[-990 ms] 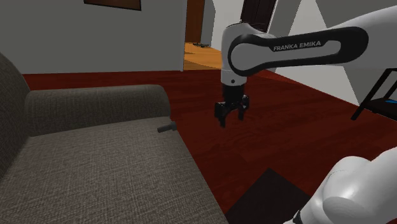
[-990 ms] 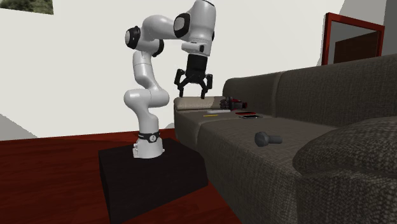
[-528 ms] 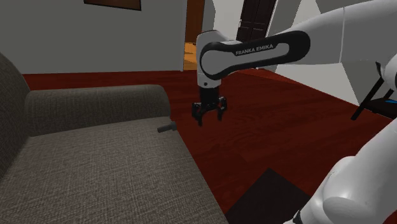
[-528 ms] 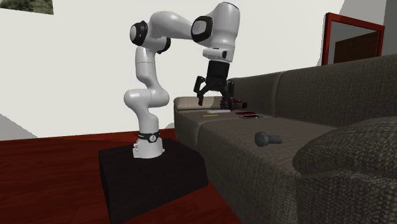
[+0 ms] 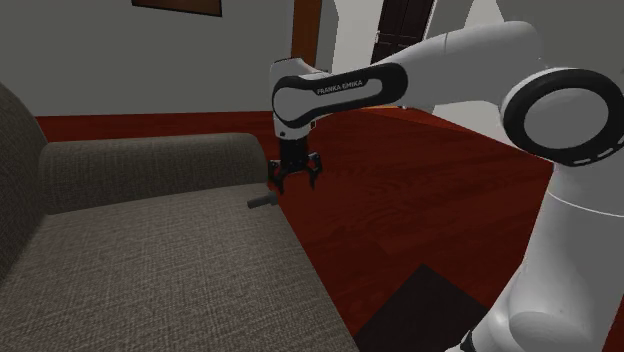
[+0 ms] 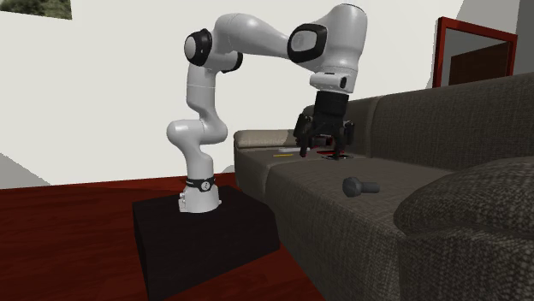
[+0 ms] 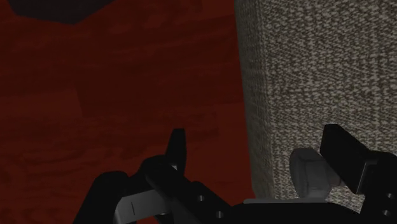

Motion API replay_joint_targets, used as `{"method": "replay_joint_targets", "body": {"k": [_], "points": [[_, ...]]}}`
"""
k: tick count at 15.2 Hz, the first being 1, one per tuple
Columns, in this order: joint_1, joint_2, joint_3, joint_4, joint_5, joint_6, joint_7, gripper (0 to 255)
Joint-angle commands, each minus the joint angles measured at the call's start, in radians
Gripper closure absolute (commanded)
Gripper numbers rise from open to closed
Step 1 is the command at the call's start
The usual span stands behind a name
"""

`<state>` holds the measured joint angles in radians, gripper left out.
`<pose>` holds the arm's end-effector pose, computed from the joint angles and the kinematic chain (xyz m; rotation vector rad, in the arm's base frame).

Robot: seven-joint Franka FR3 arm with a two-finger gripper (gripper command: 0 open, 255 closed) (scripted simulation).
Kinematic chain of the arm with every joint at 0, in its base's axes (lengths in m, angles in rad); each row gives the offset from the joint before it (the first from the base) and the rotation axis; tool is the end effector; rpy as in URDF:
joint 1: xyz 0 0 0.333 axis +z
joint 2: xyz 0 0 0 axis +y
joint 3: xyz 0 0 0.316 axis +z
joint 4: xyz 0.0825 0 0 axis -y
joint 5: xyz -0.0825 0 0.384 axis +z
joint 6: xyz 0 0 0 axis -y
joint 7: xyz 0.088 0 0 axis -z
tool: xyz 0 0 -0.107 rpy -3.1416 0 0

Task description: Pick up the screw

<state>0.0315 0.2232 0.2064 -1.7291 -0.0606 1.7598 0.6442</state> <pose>0.5890 0.1294 0.4372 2.9824 -0.5891 -0.2502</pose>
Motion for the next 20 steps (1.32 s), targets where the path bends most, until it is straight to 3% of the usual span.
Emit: {"method": "replay_joint_targets", "body": {"k": [1,7,16,17,20], "points": [[0.011,0.087,-0.003,0.099,-0.016,-0.013,0.036,0],[0.059,0.366,-0.024,0.466,-0.053,-0.100,0.121,0],[0.056,0.385,-0.027,0.393,-0.057,-0.010,0.126,0],[0.058,0.388,-0.027,0.396,-0.057,-0.010,0.126,255],[0.058,0.386,-0.026,0.394,-0.057,-0.010,0.127,255]]}}
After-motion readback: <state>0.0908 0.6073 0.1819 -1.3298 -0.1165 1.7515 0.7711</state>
